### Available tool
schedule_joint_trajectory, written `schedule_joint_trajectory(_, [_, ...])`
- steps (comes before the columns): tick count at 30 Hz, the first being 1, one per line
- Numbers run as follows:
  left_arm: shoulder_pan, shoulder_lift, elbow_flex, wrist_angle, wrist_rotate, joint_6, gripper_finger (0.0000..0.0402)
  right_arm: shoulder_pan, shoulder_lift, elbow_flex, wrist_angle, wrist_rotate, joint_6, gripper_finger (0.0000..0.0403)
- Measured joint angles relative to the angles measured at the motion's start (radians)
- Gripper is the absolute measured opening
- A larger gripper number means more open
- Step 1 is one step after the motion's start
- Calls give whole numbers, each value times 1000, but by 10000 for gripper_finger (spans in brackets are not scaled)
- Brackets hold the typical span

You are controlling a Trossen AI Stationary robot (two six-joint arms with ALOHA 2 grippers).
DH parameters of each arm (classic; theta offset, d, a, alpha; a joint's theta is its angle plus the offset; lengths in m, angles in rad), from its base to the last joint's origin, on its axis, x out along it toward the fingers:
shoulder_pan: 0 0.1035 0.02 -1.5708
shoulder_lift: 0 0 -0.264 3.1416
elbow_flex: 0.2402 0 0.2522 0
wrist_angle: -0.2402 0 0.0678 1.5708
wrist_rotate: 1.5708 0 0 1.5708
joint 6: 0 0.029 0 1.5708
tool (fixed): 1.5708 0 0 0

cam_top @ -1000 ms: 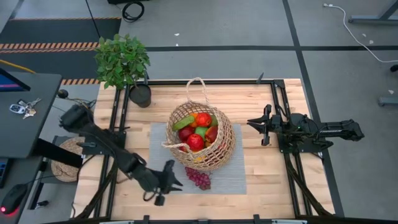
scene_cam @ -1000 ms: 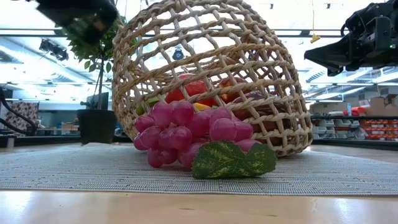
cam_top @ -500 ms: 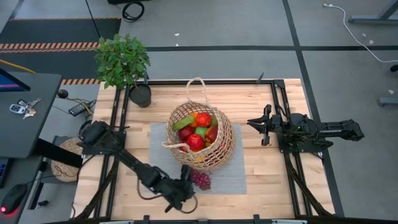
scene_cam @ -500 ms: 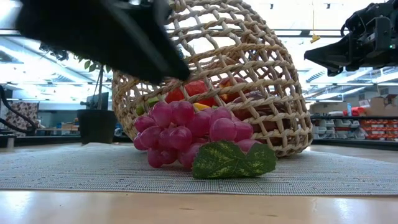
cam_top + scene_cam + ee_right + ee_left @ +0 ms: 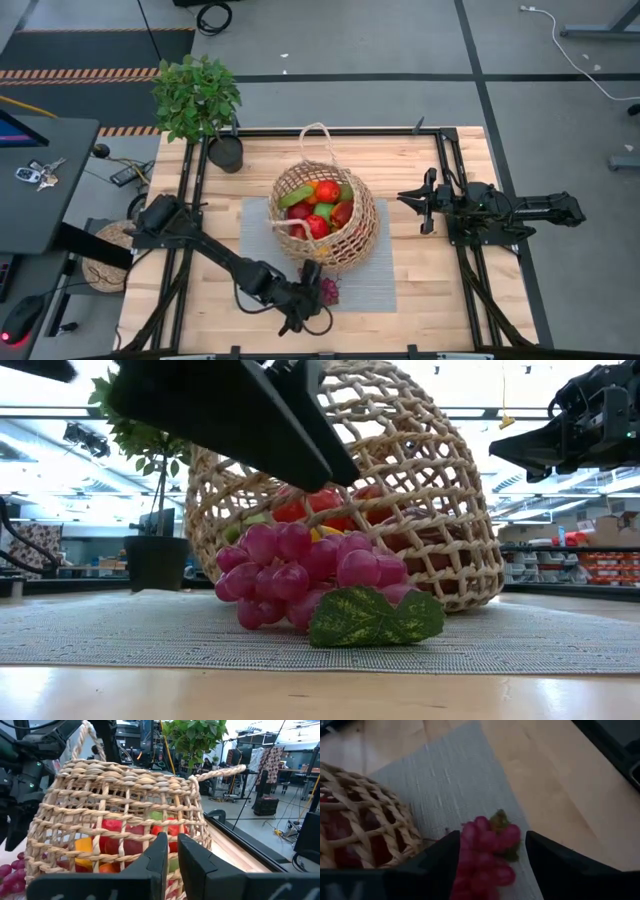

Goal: Build produce basket
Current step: Put the grapes into the basket

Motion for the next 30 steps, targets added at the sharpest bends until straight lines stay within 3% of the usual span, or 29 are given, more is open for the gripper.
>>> schedule_joint_trajectory(8, [-85,0,-2,7,-61,34,215,0,0,0,-1,0,0,50])
schedule_joint_trajectory(19, [-98,-1,90,-15,-67,-30,197,0,0,0,-1,0,0,50])
schedule_joint_trajectory(26, [-34,56,194,-118,-76,7,215,0,0,0,-1,0,0,50])
schedule_joint_trajectory(30, [-31,139,309,-279,-68,86,238,0,0,0,-1,0,0,50])
